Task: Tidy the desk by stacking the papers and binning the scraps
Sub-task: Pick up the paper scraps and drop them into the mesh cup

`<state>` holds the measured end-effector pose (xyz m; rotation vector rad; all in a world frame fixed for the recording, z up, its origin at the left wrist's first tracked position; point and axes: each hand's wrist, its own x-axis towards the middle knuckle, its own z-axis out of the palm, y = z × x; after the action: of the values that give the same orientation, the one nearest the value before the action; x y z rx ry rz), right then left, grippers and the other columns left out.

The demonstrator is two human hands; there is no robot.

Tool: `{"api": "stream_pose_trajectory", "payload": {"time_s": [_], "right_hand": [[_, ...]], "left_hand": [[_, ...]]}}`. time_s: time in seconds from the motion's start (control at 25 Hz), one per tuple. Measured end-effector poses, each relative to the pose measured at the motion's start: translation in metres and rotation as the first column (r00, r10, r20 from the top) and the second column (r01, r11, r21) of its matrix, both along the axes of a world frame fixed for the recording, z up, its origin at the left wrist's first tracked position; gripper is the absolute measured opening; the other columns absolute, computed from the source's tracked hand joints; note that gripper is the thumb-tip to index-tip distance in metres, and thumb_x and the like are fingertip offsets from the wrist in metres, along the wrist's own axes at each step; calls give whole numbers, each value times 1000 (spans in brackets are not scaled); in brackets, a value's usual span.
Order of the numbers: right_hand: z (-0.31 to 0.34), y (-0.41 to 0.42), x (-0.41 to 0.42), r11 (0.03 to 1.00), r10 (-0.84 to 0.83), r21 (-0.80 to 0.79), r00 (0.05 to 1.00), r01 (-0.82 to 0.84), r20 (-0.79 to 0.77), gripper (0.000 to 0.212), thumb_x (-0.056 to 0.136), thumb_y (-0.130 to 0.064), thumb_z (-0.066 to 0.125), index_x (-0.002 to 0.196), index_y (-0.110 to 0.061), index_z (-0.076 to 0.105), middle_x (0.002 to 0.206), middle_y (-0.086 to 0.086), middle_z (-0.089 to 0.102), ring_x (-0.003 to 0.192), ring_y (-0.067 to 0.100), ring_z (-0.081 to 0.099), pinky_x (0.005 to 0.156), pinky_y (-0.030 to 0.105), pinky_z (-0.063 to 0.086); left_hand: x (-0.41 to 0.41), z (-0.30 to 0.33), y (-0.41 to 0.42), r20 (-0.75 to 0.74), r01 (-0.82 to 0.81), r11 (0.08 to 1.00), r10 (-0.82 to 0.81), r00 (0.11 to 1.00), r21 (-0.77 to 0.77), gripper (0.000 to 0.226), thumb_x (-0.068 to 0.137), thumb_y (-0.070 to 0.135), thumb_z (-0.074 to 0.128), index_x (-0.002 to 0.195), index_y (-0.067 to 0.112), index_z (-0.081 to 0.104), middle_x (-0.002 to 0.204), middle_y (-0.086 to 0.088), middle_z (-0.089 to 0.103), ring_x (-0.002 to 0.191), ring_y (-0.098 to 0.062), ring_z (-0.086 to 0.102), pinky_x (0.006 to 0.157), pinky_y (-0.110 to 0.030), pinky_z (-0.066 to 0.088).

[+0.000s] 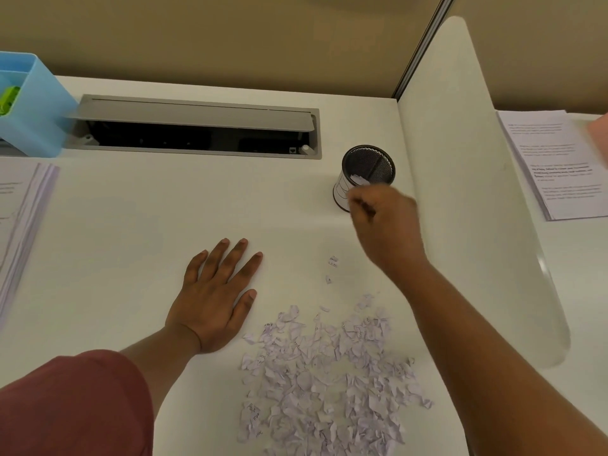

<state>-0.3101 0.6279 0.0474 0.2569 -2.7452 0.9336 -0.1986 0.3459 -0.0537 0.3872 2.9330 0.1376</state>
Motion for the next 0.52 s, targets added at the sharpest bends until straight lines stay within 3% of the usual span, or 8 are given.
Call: {"api": "stream_pose_trajectory", "payload": {"time_s": [0.12, 0.24, 0.36, 0.52], "right_hand": [[-33, 1, 27, 966, 135, 162, 929, -200, 343, 35, 96, -10, 61, 130, -11, 66, 125, 9, 66, 111, 29, 63, 97, 41, 51], [-48, 2, 46, 927, 164, 207, 835, -313, 525, 50, 99, -27, 60, 145, -12, 51, 139, 5, 53, 125, 26, 48, 103, 33, 41], [-55, 1, 59, 922, 179, 199, 822, -332, 541, 49, 95, -29, 67, 140, -13, 57, 131, 2, 54, 117, 23, 51, 99, 33, 45], [-66, -4, 72, 940, 207, 149, 862, -306, 462, 17, 94, -10, 63, 107, -7, 74, 103, 7, 63, 90, 26, 62, 81, 42, 54]], "left_hand": [[0, -1, 0, -1, 3, 1000, -3, 1000, -3, 62, 103, 49, 17, 162, 33, 11, 171, 1, 7, 157, -24, 3, 124, -51, 13], [0, -1, 0, -3, -1, 1000, 1, 1000, -12, 62, 103, 49, 17, 162, 33, 10, 171, 1, 7, 157, -24, 2, 124, -51, 13], [0, -2, 0, -4, -4, 1000, 3, 1000, -8, 62, 103, 49, 18, 162, 33, 11, 171, 1, 7, 157, -24, 1, 124, -51, 13], [0, -2, 0, -4, -2, 1000, 2, 1000, -11, 62, 103, 49, 17, 162, 33, 10, 171, 1, 6, 157, -23, 1, 124, -51, 12]]}}
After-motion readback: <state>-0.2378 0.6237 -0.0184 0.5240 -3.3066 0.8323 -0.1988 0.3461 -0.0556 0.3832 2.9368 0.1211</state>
